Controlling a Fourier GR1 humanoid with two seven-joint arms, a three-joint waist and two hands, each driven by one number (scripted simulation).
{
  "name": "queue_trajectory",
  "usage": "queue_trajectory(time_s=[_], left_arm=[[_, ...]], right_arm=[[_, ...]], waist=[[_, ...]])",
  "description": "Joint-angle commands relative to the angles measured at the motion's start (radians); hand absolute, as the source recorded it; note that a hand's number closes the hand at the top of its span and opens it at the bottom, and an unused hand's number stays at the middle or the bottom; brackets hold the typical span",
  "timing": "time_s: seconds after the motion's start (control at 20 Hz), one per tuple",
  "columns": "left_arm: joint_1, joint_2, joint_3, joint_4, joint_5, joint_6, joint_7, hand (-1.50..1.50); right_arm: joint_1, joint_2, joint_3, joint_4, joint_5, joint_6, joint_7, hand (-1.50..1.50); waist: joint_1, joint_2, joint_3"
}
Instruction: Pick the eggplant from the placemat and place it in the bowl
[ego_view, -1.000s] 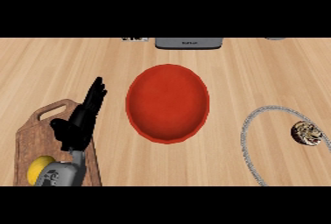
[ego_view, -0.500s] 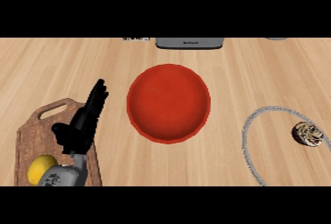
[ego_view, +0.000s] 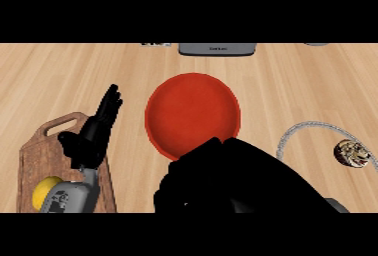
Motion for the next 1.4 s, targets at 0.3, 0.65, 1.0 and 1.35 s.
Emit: queue_trajectory(time_s=[0.3, 0.65, 1.0, 1.35], left_arm=[[0.049, -0.047, -0.061, -0.052, -0.043, 0.027, 0.014, 0.00], [0.024, 0.018, 0.027, -0.012, 0.009, -0.033, -0.005, 0.00], [0.014, -0.015, -0.004, -0.006, -0.017, -0.022, -0.018, 0.00], [0.031, -0.006, 0.014, -0.026, 0.008, -0.039, -0.003, 0.00]], right_arm=[[-0.153, -0.052, -0.067, 0.432, 0.319, -0.096, -0.342, 1.50], [-0.203, 0.010, -0.052, 0.814, 0.489, -0.297, -0.559, 1.50], [-0.298, 0.006, -0.122, 1.184, 0.505, -0.326, -0.755, 1.50], [-0.354, 0.002, -0.166, 1.437, 0.428, -0.157, -0.896, -1.50]], waist=[[0.009, 0.002, 0.001], [0.013, 0.004, 0.001], [0.013, 0.006, 0.001], [0.024, 0.009, 0.001]])
